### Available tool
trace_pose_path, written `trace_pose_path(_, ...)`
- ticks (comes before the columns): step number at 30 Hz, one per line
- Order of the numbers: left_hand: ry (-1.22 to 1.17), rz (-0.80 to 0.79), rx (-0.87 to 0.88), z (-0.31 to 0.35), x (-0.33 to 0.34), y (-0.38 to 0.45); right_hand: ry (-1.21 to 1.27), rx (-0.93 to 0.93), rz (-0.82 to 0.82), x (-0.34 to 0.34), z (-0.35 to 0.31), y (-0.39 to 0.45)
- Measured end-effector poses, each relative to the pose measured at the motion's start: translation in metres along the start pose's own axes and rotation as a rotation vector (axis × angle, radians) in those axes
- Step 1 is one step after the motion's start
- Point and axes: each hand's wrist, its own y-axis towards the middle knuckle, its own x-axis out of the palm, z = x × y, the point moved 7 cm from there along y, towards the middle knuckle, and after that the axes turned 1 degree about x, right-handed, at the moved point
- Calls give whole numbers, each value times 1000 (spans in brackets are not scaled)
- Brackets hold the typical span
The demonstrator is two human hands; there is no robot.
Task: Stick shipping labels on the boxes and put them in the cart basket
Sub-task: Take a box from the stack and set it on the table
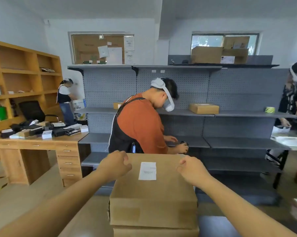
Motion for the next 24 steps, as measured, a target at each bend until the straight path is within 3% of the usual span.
trace_pose_path(3, -112, -9, -131, -18, 16, 11, -7, 80, 14, 4, 9, 11)
trace_pose_path(11, -325, -173, -431, -31, 58, 14, 105, 290, -171, 36, 36, 28)
trace_pose_path(24, -347, -110, -422, -21, 45, 6, 151, 274, -137, 37, 38, 27)
